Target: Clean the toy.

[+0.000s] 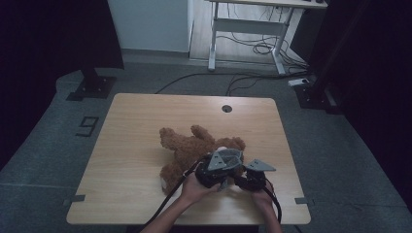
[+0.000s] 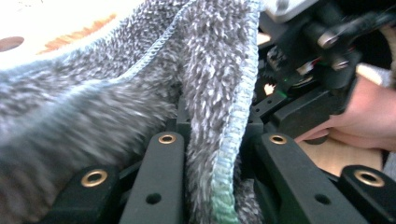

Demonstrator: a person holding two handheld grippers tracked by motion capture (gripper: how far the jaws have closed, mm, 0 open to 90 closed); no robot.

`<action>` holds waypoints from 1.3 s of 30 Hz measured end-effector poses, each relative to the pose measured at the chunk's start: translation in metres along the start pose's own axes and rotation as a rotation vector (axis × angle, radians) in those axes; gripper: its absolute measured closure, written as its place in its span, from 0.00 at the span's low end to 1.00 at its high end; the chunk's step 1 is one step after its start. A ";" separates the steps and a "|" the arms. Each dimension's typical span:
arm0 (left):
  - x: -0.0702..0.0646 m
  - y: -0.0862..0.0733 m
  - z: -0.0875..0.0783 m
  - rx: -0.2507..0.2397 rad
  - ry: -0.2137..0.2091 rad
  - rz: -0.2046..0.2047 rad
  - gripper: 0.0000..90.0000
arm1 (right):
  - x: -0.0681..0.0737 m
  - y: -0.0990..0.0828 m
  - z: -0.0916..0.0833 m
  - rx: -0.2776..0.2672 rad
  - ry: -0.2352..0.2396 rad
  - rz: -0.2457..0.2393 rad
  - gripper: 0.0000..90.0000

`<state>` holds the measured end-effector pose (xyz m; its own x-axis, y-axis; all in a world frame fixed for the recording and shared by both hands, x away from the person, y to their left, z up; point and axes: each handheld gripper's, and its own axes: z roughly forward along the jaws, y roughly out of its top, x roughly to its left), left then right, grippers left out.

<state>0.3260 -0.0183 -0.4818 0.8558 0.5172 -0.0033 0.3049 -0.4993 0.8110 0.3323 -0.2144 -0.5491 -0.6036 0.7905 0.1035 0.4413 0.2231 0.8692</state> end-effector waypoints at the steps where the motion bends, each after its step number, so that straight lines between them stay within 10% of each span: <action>1: 0.001 -0.002 0.004 0.013 0.004 -0.012 0.86 | 0.000 0.000 0.000 0.002 0.000 0.000 0.56; 9: 0.009 -0.018 -0.002 0.018 0.028 -0.047 0.86 | -0.002 0.000 0.000 0.012 0.008 0.006 0.57; 18: 0.034 -0.042 -0.046 0.016 0.128 -0.082 0.86 | -0.004 0.000 -0.001 0.016 0.019 -0.001 0.59; 28: 0.072 -0.067 -0.100 -0.036 0.190 -0.192 0.86 | -0.003 -0.001 -0.001 0.014 0.028 -0.003 0.59; 39: 0.113 -0.117 -0.135 0.011 0.298 -0.324 0.86 | -0.002 -0.001 -0.002 0.020 0.026 -0.010 0.59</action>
<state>0.3311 0.1925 -0.4979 0.5575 0.8257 -0.0860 0.5437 -0.2849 0.7894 0.3319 -0.2174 -0.5494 -0.6250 0.7731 0.1080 0.4482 0.2421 0.8605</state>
